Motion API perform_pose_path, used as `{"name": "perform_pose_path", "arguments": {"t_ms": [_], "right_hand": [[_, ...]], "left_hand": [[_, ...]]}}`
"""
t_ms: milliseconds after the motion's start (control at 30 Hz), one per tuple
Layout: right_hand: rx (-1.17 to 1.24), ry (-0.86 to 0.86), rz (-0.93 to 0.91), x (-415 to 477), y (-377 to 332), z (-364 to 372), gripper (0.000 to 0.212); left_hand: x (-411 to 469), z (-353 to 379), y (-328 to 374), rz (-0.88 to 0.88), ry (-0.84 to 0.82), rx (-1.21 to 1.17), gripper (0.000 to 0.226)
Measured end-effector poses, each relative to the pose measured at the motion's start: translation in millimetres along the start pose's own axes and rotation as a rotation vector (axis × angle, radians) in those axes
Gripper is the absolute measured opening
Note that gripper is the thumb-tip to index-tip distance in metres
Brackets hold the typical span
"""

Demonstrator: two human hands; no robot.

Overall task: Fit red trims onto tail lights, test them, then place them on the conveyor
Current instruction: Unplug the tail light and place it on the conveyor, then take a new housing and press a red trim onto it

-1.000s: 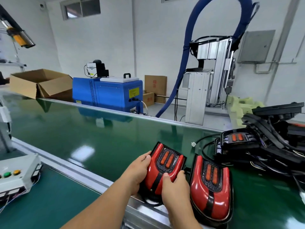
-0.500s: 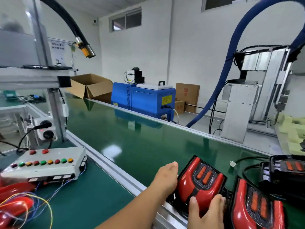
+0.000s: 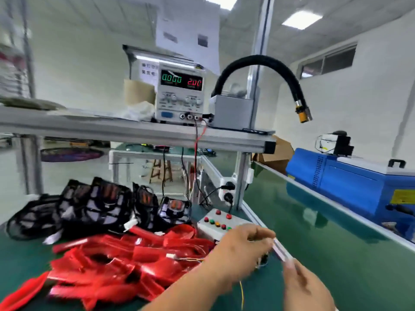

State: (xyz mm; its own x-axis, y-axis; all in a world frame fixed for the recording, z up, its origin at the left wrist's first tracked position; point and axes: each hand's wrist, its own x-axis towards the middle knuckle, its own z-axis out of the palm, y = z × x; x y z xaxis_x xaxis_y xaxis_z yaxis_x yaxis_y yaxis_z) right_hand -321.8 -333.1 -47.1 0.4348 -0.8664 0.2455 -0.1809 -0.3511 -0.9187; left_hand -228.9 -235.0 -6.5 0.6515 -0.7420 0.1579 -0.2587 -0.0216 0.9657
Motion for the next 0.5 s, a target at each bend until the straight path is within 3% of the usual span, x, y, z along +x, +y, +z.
{"name": "perform_pose_path", "arguments": {"t_ms": [100, 233, 367, 500], "right_hand": [[-0.191, -0.271, -0.121, 0, -33, 63, 0.034], [-0.138, -0.416, -0.187, 0, -70, 140, 0.048], [-0.040, -0.531, -0.101, -5, -92, 212, 0.052], [-0.071, -0.573, -0.013, -7, -102, 273, 0.043]], "left_hand": [[-6, -64, -12, -0.057, 0.147, -0.014, 0.014], [-16, -142, -35, -0.156, 0.382, -0.003, 0.014], [-22, -205, -65, -0.247, 0.596, 0.086, 0.027], [-17, -245, -91, -0.291, 0.754, 0.201, 0.042]]}}
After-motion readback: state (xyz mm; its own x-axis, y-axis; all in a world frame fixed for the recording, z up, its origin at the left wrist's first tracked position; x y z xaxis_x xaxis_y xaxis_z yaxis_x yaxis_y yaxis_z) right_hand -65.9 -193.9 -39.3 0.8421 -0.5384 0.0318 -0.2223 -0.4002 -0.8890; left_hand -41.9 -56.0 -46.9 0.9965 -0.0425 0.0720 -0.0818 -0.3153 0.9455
